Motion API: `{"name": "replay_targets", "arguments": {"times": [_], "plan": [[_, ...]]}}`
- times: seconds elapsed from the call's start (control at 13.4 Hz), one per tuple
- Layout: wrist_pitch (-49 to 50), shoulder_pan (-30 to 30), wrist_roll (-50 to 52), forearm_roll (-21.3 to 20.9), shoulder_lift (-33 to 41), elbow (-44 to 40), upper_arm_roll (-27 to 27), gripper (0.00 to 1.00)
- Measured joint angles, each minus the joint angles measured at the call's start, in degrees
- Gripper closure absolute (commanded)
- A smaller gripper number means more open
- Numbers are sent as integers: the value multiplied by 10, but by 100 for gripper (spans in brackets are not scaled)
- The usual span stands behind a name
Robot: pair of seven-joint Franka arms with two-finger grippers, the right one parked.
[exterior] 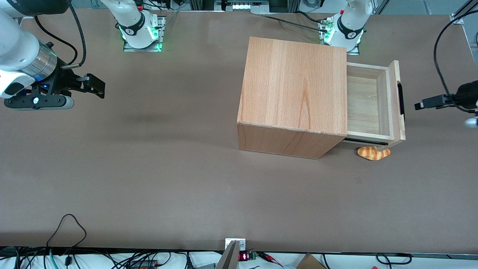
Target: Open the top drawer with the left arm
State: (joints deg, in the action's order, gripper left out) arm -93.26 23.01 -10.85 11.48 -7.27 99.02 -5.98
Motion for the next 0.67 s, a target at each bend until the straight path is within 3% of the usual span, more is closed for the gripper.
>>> {"name": "replay_targets", "arguments": {"times": [0.37,0.67], "plan": [[33,-2,-1,-7,0,-66,-12,0],[49,-74,4,-66,5,-115,3,0]]}}
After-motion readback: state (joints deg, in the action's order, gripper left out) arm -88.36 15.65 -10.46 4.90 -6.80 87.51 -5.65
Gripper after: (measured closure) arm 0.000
